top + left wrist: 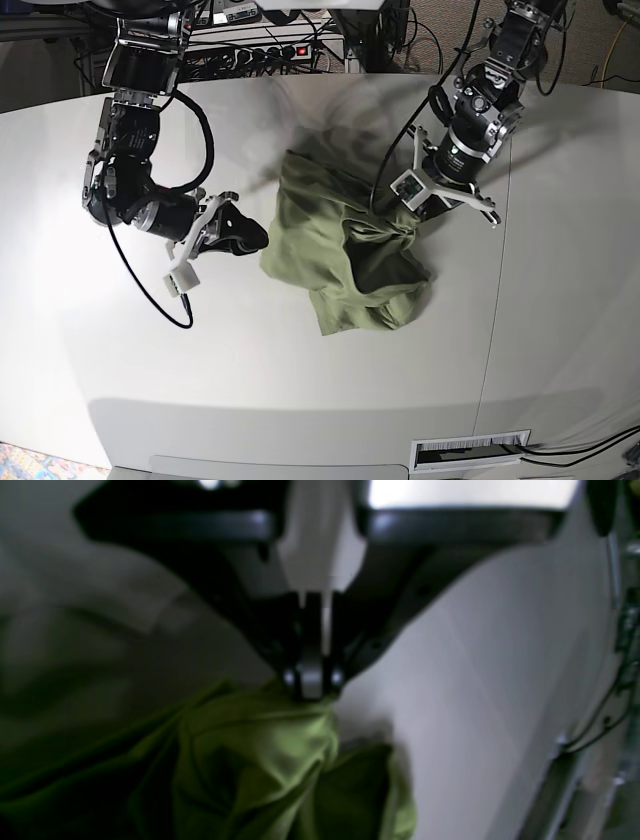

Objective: Fold the T-shirt properly
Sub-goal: 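Pull the shirt edge with the left gripper to flatten the bundle, then grasp the shirt's loose flap with the left gripper and lay it over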

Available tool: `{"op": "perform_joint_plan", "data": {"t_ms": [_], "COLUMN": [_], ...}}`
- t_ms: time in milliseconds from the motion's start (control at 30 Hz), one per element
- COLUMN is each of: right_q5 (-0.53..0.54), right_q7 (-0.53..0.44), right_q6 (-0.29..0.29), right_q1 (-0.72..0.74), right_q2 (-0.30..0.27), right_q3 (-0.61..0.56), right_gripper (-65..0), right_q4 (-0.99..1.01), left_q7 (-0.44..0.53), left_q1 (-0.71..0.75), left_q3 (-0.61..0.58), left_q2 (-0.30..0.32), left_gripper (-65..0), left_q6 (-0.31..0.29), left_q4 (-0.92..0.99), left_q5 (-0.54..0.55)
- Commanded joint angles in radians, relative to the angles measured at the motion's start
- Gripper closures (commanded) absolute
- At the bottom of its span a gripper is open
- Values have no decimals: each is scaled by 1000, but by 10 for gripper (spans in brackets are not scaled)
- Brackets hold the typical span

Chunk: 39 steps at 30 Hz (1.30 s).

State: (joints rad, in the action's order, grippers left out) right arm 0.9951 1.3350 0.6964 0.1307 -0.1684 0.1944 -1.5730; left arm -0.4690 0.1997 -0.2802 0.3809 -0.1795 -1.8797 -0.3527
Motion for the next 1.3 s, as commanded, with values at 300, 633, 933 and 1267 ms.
{"op": "perform_joint_plan", "data": {"t_ms": [300,633,933,1267], "right_q5": [-47,-47,-47,-85], "right_q7": [-79,-90,-97,-117], "right_q6": [2,2,2,2], "right_q1": [22,22,36,83], "right_q2": [-9,-9,-9,-8], "right_q3": [-32,-88,-88,-89], "right_gripper": [-63,-44,-44,-44], "right_q4": [-18,-18,-18,-18], "left_q7": [-48,21,153,72], "left_q1": [39,50,-14,-71], "left_q3": [3,49,67,68], "left_q2": [93,130,129,171], "left_gripper": [0,0,0,-277], "left_q6": [87,106,106,271], "left_q4": [-119,-41,164,136], "left_q5": [-120,-108,-88,-178]}}
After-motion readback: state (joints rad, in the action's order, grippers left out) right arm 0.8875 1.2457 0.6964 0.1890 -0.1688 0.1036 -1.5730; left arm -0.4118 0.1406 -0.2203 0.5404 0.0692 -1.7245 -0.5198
